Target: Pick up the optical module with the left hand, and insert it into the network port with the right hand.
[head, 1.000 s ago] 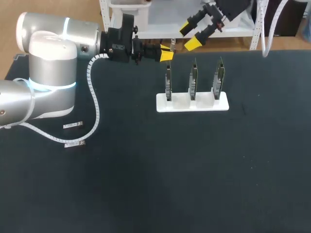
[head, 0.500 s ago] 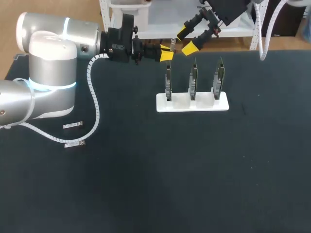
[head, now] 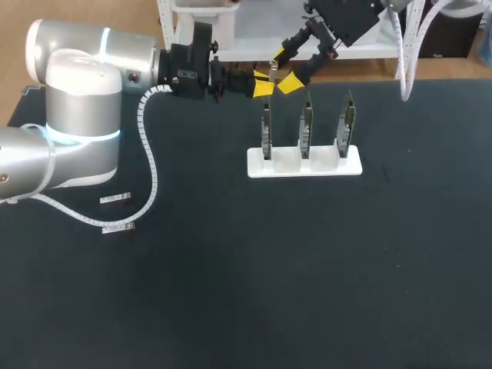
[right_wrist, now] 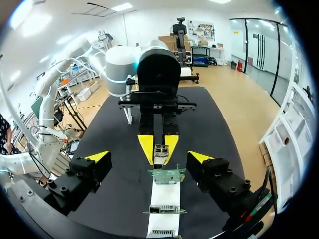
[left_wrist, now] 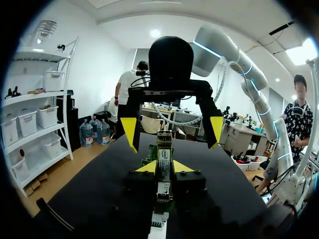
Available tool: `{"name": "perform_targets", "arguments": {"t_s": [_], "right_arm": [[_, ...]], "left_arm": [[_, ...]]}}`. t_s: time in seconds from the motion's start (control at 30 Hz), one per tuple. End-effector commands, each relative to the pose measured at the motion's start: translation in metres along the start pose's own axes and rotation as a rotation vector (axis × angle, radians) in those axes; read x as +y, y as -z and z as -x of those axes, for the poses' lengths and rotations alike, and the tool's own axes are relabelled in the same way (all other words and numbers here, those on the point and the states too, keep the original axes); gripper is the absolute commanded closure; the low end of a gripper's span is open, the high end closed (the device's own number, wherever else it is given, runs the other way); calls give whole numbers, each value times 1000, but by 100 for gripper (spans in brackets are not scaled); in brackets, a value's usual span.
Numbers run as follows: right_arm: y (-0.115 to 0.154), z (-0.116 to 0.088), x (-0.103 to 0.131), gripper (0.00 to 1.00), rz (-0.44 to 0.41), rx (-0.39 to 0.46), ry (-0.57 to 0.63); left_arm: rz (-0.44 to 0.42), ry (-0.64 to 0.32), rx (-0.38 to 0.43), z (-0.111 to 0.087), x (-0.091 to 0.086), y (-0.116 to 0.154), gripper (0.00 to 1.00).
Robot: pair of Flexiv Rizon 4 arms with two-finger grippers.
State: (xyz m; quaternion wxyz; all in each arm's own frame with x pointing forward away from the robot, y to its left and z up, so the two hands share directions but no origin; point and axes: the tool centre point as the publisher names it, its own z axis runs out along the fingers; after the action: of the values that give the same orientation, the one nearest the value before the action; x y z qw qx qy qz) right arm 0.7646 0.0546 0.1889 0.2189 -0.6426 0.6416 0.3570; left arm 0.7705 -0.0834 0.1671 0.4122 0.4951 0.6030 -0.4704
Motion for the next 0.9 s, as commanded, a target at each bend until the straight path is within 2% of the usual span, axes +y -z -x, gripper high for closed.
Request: {"name": "perform_targets", "arguments": {"t_s": [0.03,0.9], "right_arm": [[-2,4,1,0,-10,5,1],[6,10,-5,0,-46,-46,21]], "left_arm": [[1,0,2,0,1,-1,100],[1,0,2,0,1,-1,100]]}}
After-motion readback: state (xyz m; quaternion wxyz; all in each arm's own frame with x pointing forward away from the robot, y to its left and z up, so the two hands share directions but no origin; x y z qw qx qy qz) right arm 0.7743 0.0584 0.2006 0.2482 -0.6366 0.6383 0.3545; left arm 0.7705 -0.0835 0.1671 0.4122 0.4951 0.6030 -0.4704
